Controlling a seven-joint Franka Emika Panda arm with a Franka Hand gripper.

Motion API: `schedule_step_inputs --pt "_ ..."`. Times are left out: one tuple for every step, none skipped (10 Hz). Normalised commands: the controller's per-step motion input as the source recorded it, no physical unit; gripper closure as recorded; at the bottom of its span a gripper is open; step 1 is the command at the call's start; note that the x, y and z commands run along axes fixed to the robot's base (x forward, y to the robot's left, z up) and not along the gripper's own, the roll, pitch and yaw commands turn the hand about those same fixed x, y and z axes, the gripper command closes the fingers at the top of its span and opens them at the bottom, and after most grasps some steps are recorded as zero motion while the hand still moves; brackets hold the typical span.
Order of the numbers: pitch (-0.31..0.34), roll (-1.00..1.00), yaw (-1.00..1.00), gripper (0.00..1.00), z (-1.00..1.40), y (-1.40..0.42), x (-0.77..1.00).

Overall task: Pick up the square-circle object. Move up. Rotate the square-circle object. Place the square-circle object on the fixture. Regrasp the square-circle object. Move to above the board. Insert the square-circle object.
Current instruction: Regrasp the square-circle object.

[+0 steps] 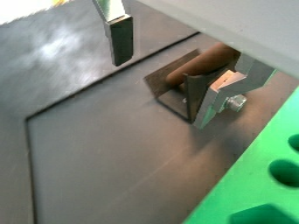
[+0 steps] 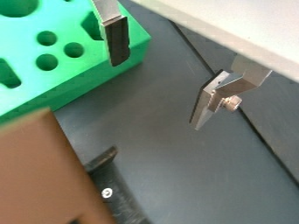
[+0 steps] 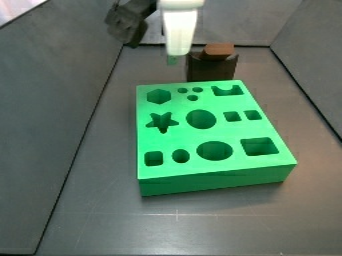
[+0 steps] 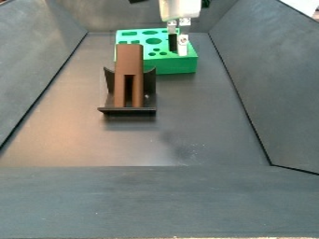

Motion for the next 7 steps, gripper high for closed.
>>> schedule_step_inputs --pt "-0.011 0.37 -0.69 0.0 -0.01 0.0 -0.04" --pt "0.052 0.28 -0.55 0.0 -0.01 0.0 -0.03" --pt "0.137 0.16 -0.33 0.0 0.0 0.0 -0.03" --pt "0.175 0.09 -0.12 0.0 0.01 0.0 1.0" --pt "0.206 0.06 -0.05 0.0 0.0 0.0 1.0" --pt "0.228 0.06 -0.01 0.0 -0.02 0.0 1.0" --pt "0.223 0.06 0.02 0.0 -0.01 -0.01 1.0"
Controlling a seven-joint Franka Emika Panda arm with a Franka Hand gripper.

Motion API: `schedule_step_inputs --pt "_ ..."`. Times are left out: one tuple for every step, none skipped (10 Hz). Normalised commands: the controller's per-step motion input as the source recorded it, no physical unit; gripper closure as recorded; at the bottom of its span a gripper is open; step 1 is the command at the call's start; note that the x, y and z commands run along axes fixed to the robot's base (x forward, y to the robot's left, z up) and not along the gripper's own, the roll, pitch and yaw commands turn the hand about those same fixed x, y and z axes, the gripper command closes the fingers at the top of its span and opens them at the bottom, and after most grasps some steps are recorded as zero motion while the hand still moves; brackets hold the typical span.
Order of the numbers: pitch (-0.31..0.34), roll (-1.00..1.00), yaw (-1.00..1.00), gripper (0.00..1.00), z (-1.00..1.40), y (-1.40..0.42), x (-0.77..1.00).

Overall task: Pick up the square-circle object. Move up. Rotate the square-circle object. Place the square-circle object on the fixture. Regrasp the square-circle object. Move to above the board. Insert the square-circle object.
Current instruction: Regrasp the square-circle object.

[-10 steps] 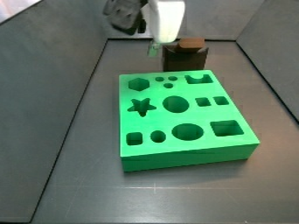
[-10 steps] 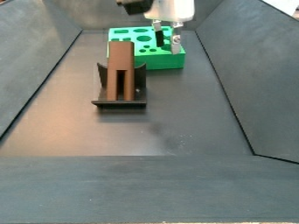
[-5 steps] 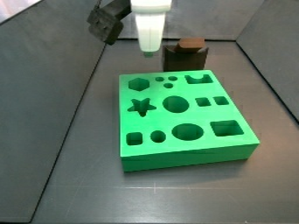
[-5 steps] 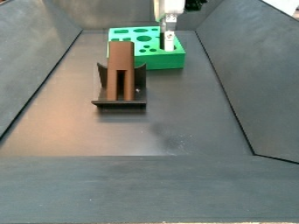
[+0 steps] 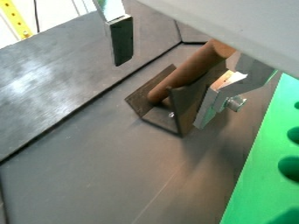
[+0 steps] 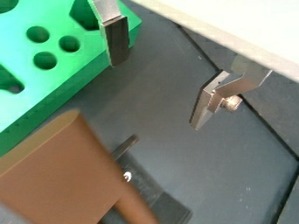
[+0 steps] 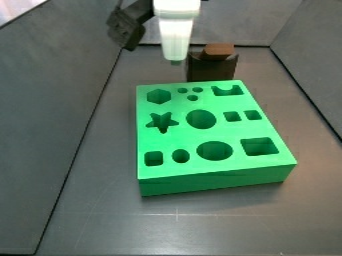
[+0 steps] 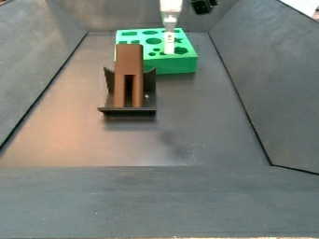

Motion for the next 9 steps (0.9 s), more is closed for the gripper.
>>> schedule_step_inputs --pt "0.21 0.04 0.04 0.0 -0.01 -0.01 1.0" --pt "0.204 0.04 0.05 0.0 -0.01 -0.02 1.0" --pt "0.194 0.02 0.06 0.0 -0.01 -0.02 1.0" --pt "0.19 0.02 0.06 0.0 0.0 -0.02 1.0" --pt "0.185 0.01 0.06 0.0 0.0 -0.02 1.0" --pt "0.183 0.01 0.06 0.0 0.0 -0.02 1.0" --pt "0.182 0.0 0.06 0.0 0.0 -0.02 0.95" --pt "0.185 0.0 0.05 0.0 0.0 -0.02 0.83" --pt "0.185 0.0 0.05 0.0 0.0 -0.02 0.75"
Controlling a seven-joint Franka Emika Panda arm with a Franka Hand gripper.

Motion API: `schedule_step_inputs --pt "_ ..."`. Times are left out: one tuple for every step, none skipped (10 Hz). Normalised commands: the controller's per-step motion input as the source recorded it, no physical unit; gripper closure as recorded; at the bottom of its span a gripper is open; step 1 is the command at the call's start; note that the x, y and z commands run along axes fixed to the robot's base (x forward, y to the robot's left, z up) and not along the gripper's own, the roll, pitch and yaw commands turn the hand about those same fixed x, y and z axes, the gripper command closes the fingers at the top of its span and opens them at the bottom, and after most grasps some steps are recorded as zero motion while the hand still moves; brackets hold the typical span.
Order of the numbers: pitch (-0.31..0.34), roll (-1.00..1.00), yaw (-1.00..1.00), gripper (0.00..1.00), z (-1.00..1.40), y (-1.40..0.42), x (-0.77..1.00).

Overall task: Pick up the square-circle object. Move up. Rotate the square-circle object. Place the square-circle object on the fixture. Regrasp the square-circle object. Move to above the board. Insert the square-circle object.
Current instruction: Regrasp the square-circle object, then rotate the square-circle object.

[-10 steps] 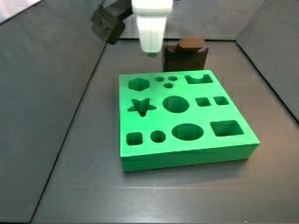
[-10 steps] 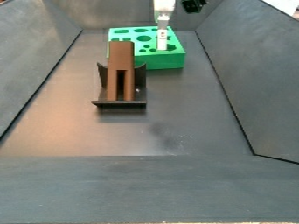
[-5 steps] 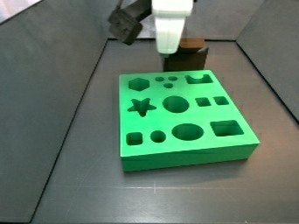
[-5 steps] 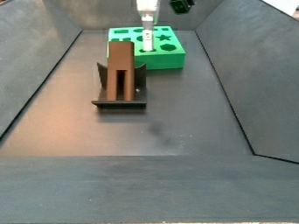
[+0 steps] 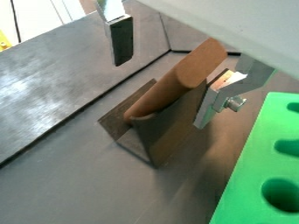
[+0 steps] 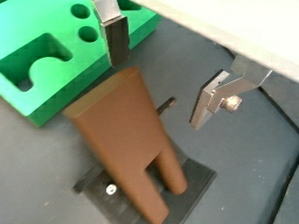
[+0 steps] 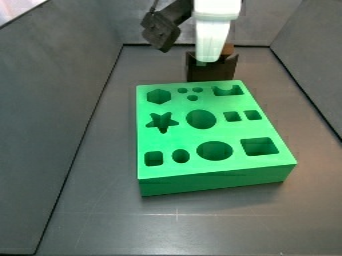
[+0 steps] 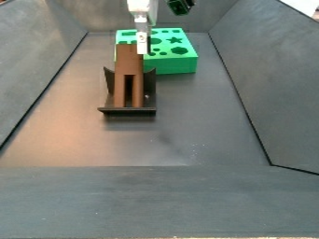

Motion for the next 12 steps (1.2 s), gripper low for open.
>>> schedule_step_inputs --pt "0.19 0.0 0.05 0.0 0.0 -0.02 0.69" --pt "0.197 0.0 0.05 0.0 0.0 -0.02 0.59" --pt "0.198 0.0 0.05 0.0 0.0 -0.02 0.5" --pt "0.2 0.0 0.05 0.0 0.0 -0.02 0.43" --pt "0.204 0.0 0.05 0.0 0.0 -0.02 0.36" --pt "0.207 0.0 0.06 0.0 0.0 -0.02 0.3" --pt "0.205 0.0 0.06 0.0 0.0 -0.02 0.22" --pt "0.21 0.0 0.06 0.0 0.0 -0.02 0.16" --pt "0.214 0.0 0.06 0.0 0.0 -0.02 0.09" --pt "0.205 0.0 0.06 0.0 0.01 -0.02 0.08" --pt "0.0 0.0 0.0 1.0 0.17 0.5 0.0" --pt "0.0 0.0 0.0 1.0 0.75 0.2 -1.0"
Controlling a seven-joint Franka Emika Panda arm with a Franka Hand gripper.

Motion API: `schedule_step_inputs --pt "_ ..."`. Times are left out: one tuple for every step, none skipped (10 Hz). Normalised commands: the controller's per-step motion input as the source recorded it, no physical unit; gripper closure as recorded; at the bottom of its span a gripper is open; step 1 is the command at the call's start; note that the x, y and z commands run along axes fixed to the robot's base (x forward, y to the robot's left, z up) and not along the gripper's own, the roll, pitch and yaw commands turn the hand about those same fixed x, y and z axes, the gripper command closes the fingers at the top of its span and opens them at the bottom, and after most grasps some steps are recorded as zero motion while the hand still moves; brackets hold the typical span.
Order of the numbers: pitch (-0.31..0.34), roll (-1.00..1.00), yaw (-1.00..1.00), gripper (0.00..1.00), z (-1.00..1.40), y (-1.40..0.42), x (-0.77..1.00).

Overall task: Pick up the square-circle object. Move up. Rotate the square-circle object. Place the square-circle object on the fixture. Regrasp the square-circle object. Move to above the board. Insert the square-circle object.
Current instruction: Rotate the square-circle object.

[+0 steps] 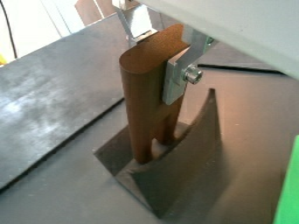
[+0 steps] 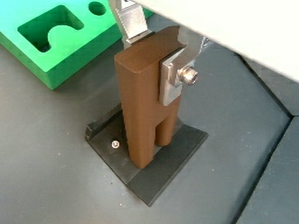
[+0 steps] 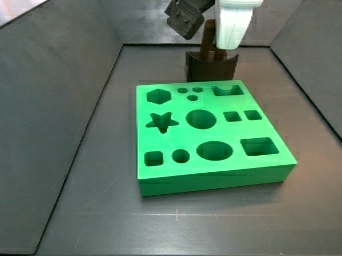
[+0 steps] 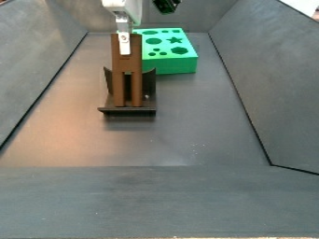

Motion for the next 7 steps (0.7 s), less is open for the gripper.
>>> schedule_step_inputs --pt "-0.014 -0.02 -0.01 1.0 0.75 0.19 -1.0" --pt "-0.019 -0.04 -0.01 1.0 0.74 0.17 -1.0" --pt "-0.016 -0.07 -0.02 1.0 0.72 0.16 -1.0" --pt "-0.008 -0.1 -0.03 1.0 0.7 0.15 -1.0" --pt "-0.004 -0.12 -0.04 1.0 0.67 0.14 -1.0" --pt "-0.006 -0.12 -0.04 1.0 0.64 0.13 -1.0" --pt "-0.006 -0.12 -0.03 1.0 0.6 0.12 -1.0"
